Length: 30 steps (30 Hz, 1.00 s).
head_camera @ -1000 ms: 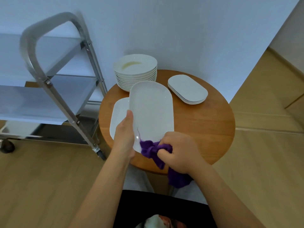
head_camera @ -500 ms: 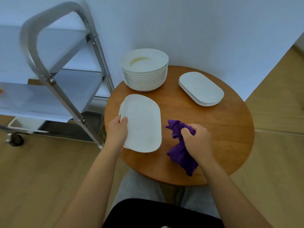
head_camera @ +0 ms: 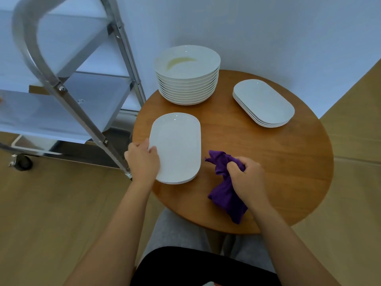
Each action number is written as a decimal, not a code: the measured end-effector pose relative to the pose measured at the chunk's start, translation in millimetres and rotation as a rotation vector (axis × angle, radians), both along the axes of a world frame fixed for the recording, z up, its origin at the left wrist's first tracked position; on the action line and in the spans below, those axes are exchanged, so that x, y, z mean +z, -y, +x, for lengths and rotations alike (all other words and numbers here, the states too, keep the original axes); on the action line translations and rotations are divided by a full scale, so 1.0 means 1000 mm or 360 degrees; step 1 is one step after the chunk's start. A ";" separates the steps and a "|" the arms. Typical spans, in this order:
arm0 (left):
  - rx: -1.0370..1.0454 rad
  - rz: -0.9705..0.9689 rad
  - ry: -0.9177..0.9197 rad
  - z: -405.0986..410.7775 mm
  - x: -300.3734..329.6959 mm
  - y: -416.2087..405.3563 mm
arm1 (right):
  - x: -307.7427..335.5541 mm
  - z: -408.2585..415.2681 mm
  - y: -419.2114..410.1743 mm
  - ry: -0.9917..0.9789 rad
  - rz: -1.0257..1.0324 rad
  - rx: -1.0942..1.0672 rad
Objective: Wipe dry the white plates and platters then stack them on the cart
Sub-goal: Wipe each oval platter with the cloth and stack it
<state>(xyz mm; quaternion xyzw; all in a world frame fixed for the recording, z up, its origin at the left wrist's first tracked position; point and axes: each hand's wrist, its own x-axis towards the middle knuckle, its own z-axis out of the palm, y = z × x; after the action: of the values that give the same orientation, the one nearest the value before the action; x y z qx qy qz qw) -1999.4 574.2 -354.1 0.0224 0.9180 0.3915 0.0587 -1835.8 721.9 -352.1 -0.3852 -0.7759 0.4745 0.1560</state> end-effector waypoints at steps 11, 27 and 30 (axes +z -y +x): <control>-0.0101 -0.0258 -0.0242 0.005 -0.003 -0.005 | 0.004 -0.001 -0.001 -0.0050 -0.0004 0.0016; -0.0905 0.0227 0.0283 0.057 0.003 -0.210 | -0.001 0.030 -0.086 -0.0042 0.0315 -0.0368; -0.0800 0.0332 0.0523 0.055 -0.005 -0.249 | -0.004 0.036 -0.107 -0.0007 0.0322 -0.0430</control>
<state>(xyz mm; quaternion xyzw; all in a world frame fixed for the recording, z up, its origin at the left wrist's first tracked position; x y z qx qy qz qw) -1944.8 823.2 -359.2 0.1908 0.8168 0.4552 0.2986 -1799.8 829.1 -355.8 -0.4673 -0.7605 0.3696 0.2581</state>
